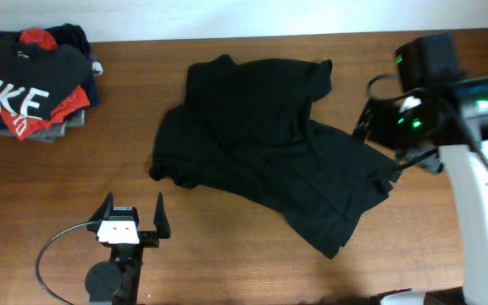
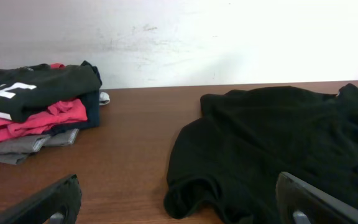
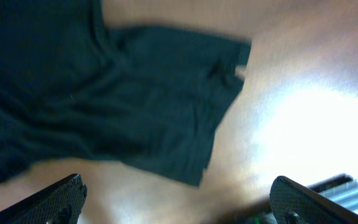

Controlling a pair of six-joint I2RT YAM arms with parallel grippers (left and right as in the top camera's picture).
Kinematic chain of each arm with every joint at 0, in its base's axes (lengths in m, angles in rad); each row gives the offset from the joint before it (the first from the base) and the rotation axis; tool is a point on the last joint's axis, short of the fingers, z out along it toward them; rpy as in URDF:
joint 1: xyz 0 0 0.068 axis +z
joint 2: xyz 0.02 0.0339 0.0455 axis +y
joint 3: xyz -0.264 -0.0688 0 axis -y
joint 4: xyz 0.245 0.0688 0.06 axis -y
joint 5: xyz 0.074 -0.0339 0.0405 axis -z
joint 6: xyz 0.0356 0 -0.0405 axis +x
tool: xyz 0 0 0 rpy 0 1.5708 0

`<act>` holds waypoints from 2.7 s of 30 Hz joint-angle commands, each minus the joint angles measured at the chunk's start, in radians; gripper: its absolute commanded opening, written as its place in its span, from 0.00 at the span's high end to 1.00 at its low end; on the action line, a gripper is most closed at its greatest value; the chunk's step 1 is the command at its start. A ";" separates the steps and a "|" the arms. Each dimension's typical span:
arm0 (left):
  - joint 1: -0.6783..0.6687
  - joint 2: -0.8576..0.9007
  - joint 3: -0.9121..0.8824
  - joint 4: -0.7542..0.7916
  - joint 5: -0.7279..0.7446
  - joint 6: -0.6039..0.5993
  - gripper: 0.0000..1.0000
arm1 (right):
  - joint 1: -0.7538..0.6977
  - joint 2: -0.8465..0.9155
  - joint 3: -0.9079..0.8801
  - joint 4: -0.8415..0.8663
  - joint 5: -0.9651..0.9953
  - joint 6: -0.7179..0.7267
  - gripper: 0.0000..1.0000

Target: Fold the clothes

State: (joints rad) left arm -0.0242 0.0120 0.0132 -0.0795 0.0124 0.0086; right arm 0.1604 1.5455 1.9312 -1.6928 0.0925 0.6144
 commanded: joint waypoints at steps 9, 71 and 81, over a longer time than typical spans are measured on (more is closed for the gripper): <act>-0.004 -0.006 0.000 -0.008 0.018 0.019 0.01 | 0.201 -0.015 -0.506 0.109 -0.048 0.463 0.01; -0.004 -0.006 0.000 -0.008 0.019 0.019 0.01 | 0.176 -0.015 -1.287 0.837 -0.211 0.389 0.73; -0.004 -0.006 0.000 -0.008 0.018 0.019 0.01 | -0.103 -0.016 -1.147 0.665 -0.144 0.237 0.96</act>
State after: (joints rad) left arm -0.0242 0.0120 0.0132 -0.0795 0.0124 0.0086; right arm 0.1177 1.5234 0.7109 -1.0195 -0.1036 0.9501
